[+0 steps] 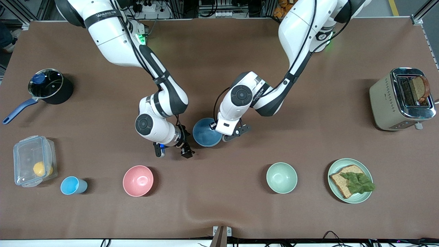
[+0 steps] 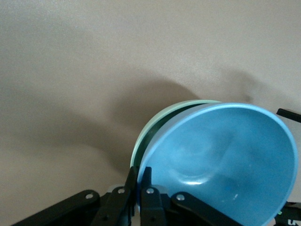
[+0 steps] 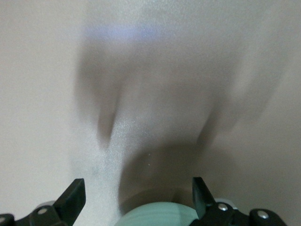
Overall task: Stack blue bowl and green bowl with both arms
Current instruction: 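Lower the blue bowl into the green bowl with the left gripper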
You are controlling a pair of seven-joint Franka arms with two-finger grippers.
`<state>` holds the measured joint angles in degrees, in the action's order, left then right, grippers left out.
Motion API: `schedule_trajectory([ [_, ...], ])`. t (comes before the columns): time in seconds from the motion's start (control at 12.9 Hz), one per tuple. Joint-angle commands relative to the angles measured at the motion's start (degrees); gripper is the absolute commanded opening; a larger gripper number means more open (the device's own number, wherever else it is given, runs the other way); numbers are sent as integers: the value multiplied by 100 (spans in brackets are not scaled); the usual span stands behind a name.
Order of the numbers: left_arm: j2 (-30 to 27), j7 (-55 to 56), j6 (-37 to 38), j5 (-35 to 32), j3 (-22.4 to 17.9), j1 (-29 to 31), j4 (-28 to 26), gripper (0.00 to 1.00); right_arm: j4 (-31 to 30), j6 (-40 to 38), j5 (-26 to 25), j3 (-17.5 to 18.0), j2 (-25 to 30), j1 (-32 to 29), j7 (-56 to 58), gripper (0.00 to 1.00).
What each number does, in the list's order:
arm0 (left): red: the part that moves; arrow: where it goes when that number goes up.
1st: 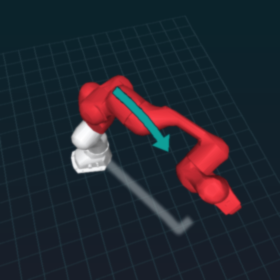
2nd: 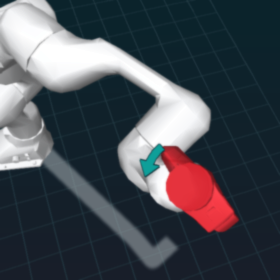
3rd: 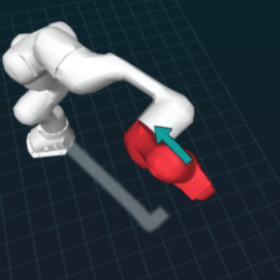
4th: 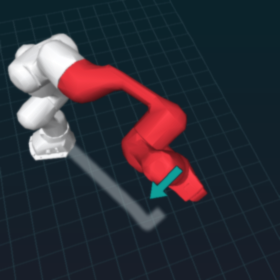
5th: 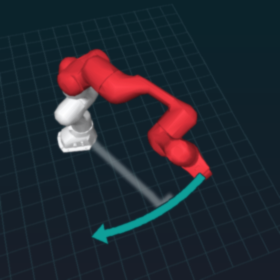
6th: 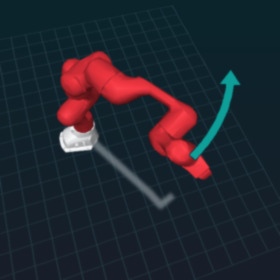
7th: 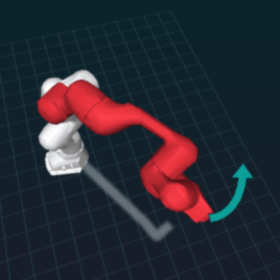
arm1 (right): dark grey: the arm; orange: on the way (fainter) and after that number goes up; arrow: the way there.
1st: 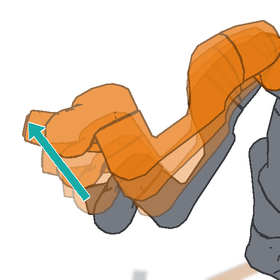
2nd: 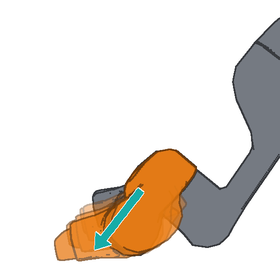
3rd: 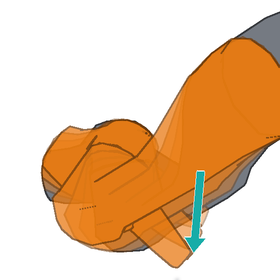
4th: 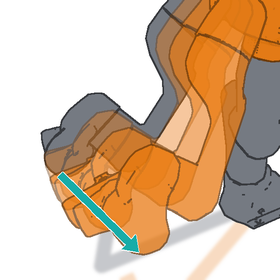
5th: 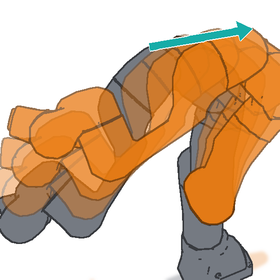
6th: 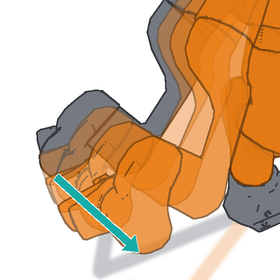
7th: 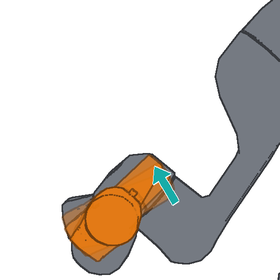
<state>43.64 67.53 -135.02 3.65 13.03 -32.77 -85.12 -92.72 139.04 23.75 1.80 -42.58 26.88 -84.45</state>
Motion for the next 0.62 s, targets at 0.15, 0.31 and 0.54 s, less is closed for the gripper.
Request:
schedule_trajectory([
  [0.15, -31, 408, -77, -145, -28, -45, -22, 100, -18, 97, 130, -4, -14, 28, -36, 100],
  [0.31, -49, 621, -77, -154, -37, -141, 4, 100, -18, 97, 122, 5, -14, 28, -36, 100],
  [0.54, -311, 639, -33, -207, -72, -54, -21, 100, -18, 97, 122, 5, -14, 28, -36, 100],
])
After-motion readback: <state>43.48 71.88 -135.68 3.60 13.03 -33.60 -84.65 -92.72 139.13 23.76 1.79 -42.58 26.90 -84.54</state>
